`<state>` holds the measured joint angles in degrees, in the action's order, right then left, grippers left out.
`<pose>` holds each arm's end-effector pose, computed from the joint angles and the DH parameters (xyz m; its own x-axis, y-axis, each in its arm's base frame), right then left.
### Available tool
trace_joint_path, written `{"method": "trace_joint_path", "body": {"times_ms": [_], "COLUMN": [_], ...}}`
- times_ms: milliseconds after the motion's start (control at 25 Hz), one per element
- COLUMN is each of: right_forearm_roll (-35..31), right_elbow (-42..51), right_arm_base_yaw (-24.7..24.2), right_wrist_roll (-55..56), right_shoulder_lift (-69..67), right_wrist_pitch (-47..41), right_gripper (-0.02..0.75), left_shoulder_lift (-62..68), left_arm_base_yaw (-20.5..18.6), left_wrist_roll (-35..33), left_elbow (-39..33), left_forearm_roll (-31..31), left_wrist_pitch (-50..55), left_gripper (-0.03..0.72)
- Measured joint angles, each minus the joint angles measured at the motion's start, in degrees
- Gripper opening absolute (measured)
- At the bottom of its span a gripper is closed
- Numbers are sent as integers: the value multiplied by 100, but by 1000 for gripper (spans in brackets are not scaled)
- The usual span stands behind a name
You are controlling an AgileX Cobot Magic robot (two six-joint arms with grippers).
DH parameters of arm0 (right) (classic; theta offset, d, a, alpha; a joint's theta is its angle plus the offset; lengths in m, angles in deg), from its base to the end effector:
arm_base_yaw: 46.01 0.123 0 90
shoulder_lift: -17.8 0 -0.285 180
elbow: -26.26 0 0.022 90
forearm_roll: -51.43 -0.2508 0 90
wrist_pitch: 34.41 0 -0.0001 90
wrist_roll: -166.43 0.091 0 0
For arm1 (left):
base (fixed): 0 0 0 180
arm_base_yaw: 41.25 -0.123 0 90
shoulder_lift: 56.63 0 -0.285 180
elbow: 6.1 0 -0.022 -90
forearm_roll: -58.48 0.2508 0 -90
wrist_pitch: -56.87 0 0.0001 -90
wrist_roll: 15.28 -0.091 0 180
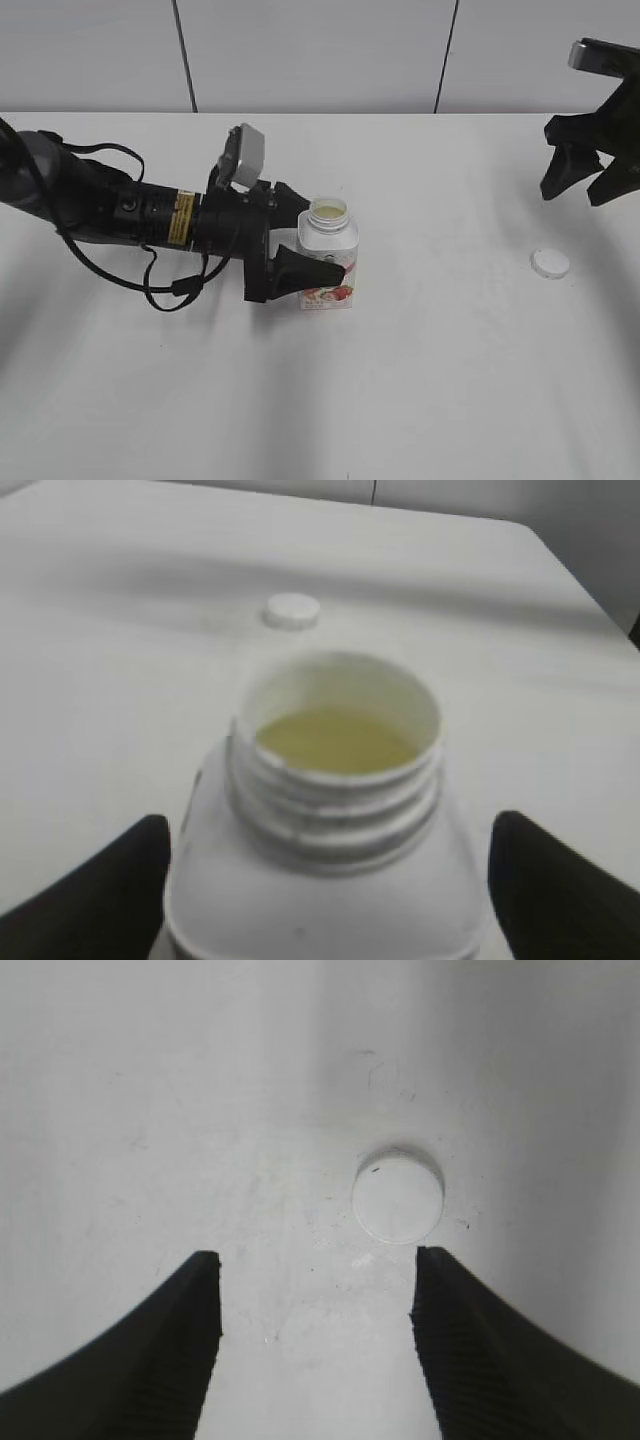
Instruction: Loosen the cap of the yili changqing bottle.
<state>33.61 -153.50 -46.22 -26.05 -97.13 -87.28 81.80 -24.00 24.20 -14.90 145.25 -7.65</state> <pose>0.3768 0.0208 0.2088 -0.9714 -0.0218 -0.2366 -0.0781 0.9697 0.2313 0.3506 -0.1947 0.0826 -0.0769 0.3335 -0.9396 0.9970 0.0219 -0.0738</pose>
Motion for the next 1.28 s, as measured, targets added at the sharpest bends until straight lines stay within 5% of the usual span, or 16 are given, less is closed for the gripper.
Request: {"method": "trace_joint_path", "body": {"times_ms": [480, 760, 1000, 1280], "right_forearm_roll": [-5, -5, -5, -5], "right_elbow": [-19, -293, -714, -1007], "right_arm_base_yaw": [0, 0, 0, 0], "right_wrist_roll": [0, 0, 0, 0], "right_shoulder_lift": [567, 754, 786, 837], "right_wrist_pitch": [-155, -573, -1091, -1336], "right_gripper": [480, 480, 480, 480], "left_shoulder_lift": [-860, -1558, -2306, -3026], "left_arm_base_yaw": [0, 0, -126, -391], "left_wrist_roll": [68, 677, 1656, 3012], "left_elbow": [-177, -177, -181, -181], "left_forearm_roll": [120, 452, 1650, 1837], "left_wrist_pitch": [-114, 228, 1752, 4191], "left_gripper": [587, 587, 587, 587]}}
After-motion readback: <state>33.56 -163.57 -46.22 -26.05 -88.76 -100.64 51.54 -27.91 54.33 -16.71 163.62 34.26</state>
